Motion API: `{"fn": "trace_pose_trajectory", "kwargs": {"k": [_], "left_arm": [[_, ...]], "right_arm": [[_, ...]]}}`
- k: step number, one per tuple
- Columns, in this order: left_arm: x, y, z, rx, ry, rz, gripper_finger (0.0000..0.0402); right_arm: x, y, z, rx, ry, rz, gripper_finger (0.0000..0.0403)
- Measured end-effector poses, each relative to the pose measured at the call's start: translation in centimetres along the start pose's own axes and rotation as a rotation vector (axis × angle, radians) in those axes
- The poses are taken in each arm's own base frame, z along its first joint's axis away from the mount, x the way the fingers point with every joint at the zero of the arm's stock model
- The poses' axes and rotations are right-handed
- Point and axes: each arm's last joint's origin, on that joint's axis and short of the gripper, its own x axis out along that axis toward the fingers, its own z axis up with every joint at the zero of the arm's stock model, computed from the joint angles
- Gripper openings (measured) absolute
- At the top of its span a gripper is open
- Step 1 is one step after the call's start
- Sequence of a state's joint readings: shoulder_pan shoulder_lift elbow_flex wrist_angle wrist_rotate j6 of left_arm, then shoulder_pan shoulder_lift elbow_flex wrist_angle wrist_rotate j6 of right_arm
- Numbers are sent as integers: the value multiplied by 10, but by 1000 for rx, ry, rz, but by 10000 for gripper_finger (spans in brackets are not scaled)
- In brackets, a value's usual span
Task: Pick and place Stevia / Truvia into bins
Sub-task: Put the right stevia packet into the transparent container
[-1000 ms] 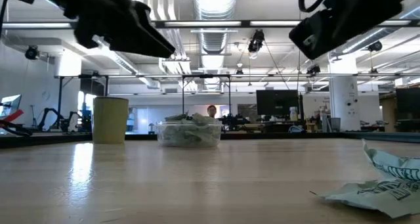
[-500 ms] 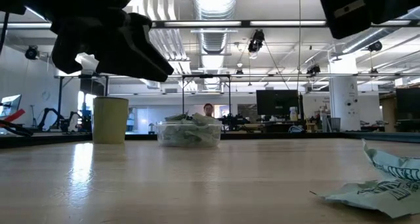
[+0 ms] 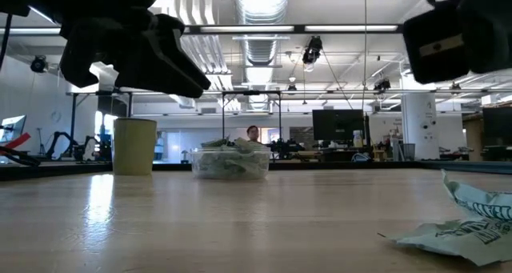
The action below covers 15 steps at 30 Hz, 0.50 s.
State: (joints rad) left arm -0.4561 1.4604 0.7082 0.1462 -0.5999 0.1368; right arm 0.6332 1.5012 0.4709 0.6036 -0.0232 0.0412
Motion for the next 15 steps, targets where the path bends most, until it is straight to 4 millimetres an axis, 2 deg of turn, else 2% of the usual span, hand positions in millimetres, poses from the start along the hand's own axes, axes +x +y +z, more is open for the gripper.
{"fn": "trace_pose_trajectory", "kwargs": {"k": [8, 11, 15], "left_arm": [[-3, -2, 1, 3, -11, -9, 153], [-4, -3, 1, 8, -7, -12, 153], [-4, -3, 1, 9, -6, -13, 153]], "right_arm": [[54, -1, -8, -13, 87, -2, 130], [63, -3, -3, -50, 137, -6, 130], [63, -7, 6, -15, 227, -41, 130]]}}
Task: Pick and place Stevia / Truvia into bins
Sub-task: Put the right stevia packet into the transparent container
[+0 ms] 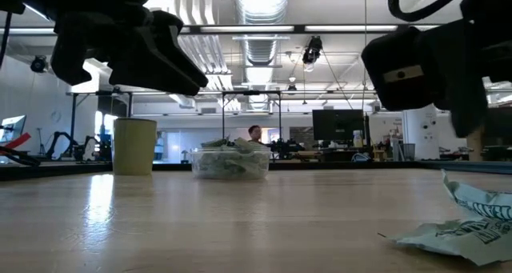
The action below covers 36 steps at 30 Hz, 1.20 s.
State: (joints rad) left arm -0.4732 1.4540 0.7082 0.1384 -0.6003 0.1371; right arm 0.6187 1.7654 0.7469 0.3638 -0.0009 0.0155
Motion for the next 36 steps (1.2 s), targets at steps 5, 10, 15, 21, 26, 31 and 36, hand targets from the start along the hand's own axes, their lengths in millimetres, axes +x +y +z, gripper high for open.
{"fn": "trace_pose_trajectory", "kwargs": {"k": [5, 10, 15, 21, 26, 31, 36], "left_arm": [[0, 0, 0, 1, 1, 0, 153], [0, 0, 0, 0, 0, 0, 153], [0, 0, 0, 0, 0, 0, 153], [0, 0, 0, 0, 0, 0, 153], [0, 0, -1, 4, 6, -1, 153], [0, 0, -1, 5, 7, -1, 153], [0, 0, -1, 8, 12, -2, 153]], "right_arm": [[-2, -4, -3, 7, 22, -80, 130], [-3, -10, -11, 47, 42, -101, 130], [-4, -15, -15, 77, 47, -116, 130], [5, -16, -23, 81, 48, -105, 130], [10, -16, -27, 84, 63, -86, 130], [9, -16, -27, 83, 63, -85, 130], [9, -16, -27, 83, 64, -83, 124]]}}
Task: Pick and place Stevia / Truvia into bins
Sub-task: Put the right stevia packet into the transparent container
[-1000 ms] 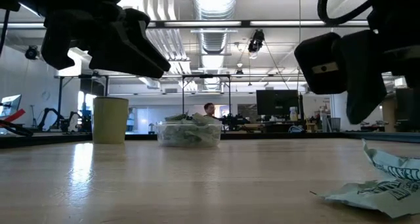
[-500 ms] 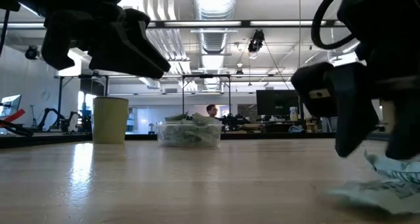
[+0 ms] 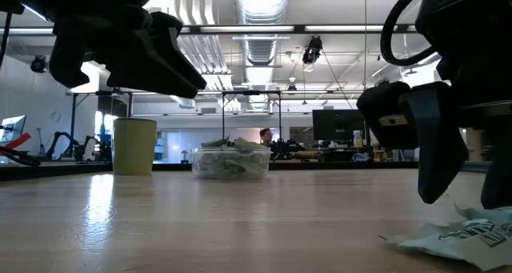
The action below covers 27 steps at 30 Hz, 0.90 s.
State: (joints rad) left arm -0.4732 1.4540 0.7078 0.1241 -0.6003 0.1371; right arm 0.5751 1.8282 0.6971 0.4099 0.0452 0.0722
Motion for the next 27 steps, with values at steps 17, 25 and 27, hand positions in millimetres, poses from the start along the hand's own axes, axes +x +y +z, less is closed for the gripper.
{"fn": "trace_pose_trajectory", "kwargs": {"k": [17, 25, 27], "left_arm": [[0, 0, -1, 6, 8, -1, 153], [0, 0, -1, 6, 10, -1, 153], [0, 0, -1, 6, 10, -1, 153]], "right_arm": [[-1, -5, -3, 15, 39, -29, 63], [-4, -7, -5, 46, 82, -56, 44], [-4, -7, -5, 40, 84, -56, 35]]}}
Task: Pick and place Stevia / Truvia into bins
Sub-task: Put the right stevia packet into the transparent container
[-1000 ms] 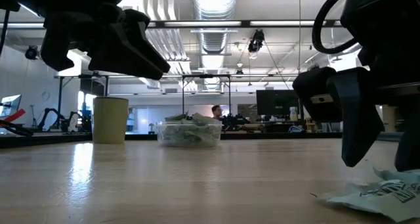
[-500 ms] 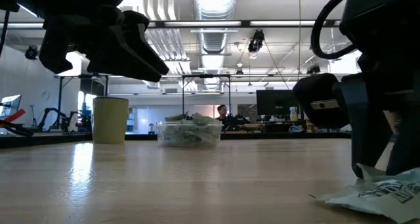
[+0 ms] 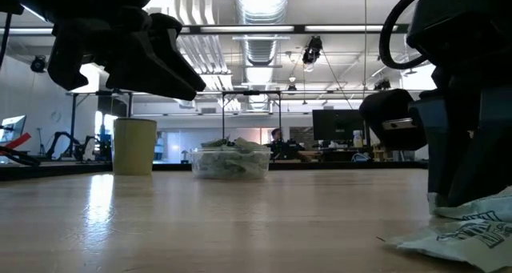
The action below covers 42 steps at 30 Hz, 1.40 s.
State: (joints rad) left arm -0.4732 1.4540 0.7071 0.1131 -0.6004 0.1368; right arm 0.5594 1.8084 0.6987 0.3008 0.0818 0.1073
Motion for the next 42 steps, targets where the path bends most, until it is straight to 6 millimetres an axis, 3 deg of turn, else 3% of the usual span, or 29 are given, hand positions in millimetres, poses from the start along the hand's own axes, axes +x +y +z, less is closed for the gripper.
{"fn": "trace_pose_trajectory", "kwargs": {"k": [4, 12, 26, 31, 42], "left_arm": [[0, 0, 0, 0, 0, 0, 153], [0, 0, 0, 0, 0, 0, 153], [0, 0, 0, 1, 1, 0, 153], [0, 0, 0, 2, 2, 0, 153], [0, 0, -3, 17, 23, -2, 153]], "right_arm": [[0, 0, 0, -23, 2, -2, 12], [-5, -4, 2, -91, -5, -118, 9], [-54, -21, 38, -241, -148, -615, 8], [-67, -51, 47, -217, -151, -736, 8], [-90, -154, 51, -44, -302, -733, 8]]}}
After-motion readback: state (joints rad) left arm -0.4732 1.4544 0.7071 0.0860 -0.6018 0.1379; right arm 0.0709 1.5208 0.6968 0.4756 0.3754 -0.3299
